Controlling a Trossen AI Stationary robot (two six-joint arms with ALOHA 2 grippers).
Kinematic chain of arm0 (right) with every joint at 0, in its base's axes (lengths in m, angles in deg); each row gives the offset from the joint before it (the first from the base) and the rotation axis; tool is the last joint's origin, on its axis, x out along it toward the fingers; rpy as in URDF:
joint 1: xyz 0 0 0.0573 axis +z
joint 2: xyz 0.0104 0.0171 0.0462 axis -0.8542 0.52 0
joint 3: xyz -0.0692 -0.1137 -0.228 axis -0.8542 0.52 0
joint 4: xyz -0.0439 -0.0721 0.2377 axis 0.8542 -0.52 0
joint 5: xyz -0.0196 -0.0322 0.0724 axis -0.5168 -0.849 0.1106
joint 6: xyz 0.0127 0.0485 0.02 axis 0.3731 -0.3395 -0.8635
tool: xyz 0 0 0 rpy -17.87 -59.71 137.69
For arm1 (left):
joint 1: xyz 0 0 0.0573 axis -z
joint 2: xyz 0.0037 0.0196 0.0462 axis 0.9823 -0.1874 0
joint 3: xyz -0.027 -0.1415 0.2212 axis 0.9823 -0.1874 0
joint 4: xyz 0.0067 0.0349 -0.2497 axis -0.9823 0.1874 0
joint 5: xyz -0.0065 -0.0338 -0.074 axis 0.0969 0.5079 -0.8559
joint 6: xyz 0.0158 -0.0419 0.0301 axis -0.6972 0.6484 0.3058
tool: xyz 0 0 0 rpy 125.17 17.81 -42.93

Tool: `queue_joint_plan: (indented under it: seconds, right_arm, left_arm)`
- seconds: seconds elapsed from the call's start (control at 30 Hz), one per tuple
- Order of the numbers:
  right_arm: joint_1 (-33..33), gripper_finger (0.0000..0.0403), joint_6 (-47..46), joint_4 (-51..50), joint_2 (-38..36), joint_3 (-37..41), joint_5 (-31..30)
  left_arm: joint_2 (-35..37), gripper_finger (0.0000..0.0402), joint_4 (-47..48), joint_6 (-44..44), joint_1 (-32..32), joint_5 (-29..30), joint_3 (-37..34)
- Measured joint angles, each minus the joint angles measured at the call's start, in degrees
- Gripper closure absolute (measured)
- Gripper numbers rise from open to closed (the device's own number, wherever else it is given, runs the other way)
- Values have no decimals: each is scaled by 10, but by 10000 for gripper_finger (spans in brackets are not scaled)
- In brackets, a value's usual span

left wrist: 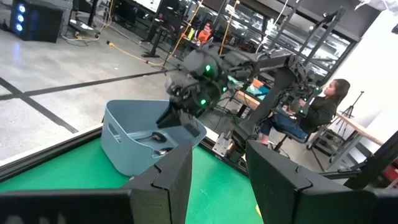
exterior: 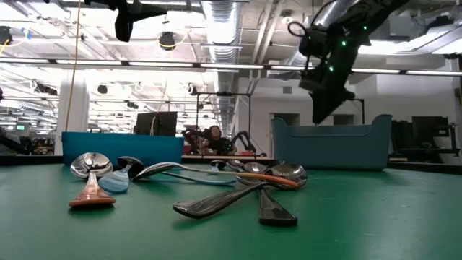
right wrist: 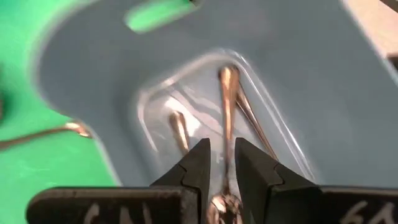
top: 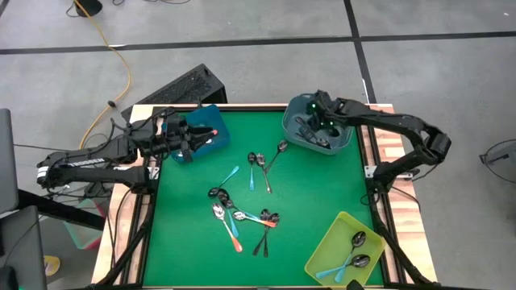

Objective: Sort silverware by color (type)
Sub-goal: Put the blue spoon into the yellow bin

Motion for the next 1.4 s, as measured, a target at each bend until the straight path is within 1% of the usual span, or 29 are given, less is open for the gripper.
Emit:
queue_joint_plan:
  seconds: [0.23,0.37,0.53,0.67,0.8,0.87,1.0,1.13,1.27,1.4]
  right_arm:
    - [6,316,32,-44,0,-83,76]
    - [25,316,52,-73,0,-130,140]
    - [71,316,56,-107,0,-171,220]
    - [134,316,34,-134,0,-176,252]
    - [218,316,19,-190,0,-176,254]
    - [268,316,7,-199,0,-171,249]
    - [355,316,-40,-196,0,-155,204]
    - [429,316,-104,-187,0,-135,141]
    - [485,316,-160,-152,1,-104,115]
    - [517,316,-193,-134,1,-85,103]
  left_arm:
    - [0,267,0,0,0,-1,0]
    - [0,267,0,-1,0,-20,0]
    - [0,267,0,-8,0,-51,0]
    - [0,267,14,-8,0,-69,0]
    - [0,267,61,-9,8,-92,0]
    - [0,267,78,-9,18,-93,0]
    - [0,267,86,-19,43,-90,0]
    - [0,267,113,-47,68,-65,0]
    - [0,267,145,-56,88,-37,0]
    - [0,267,155,-56,101,-35,0]
